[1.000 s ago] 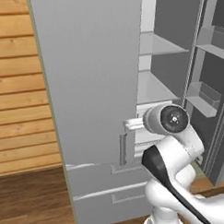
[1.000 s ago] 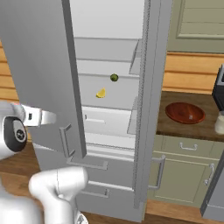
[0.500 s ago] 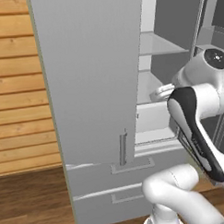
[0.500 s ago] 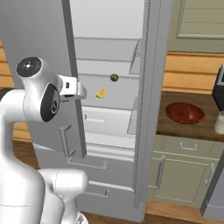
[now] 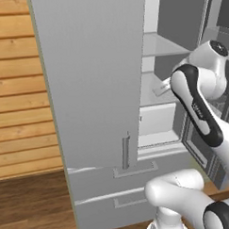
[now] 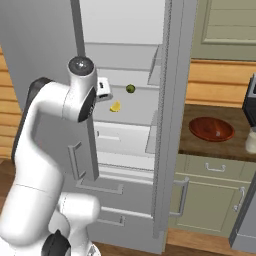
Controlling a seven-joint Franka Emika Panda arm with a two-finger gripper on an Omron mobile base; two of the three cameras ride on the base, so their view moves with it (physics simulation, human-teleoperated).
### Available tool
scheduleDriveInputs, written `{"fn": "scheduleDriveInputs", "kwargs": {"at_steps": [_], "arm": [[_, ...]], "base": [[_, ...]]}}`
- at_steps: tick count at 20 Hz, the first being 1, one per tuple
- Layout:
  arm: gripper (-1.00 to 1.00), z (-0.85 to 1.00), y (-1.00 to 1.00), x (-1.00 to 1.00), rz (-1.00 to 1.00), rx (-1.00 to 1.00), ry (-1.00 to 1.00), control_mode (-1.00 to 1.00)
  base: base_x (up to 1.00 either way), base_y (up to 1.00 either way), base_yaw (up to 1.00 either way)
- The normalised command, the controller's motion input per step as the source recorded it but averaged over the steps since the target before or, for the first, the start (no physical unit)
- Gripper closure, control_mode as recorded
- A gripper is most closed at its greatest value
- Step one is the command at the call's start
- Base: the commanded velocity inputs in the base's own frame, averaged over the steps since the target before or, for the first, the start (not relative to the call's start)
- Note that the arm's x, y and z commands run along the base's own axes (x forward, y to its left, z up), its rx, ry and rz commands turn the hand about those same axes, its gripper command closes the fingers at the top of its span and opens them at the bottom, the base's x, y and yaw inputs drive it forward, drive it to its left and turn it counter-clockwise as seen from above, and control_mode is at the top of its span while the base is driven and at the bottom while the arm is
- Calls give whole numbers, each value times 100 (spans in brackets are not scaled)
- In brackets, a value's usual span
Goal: Grab a lemon wedge from the fridge and one ice cube from the ice bowl, and put them in the glass of lemonade.
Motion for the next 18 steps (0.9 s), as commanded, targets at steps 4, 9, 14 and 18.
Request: {"fn": "scheduleDriveInputs", "kwargs": {"at_steps": [4,9,14,18], "arm": [[-100,0,-27,37,25,1,-1,-100],[-100,3,-10,6,24,2,-8,-100],[-100,1,0,17,32,4,-16,-100],[-100,0,0,27,40,3,-14,-100]], "base": [[0,0,0],[0,0,0],[0,0,0],[0,0,0]]}}
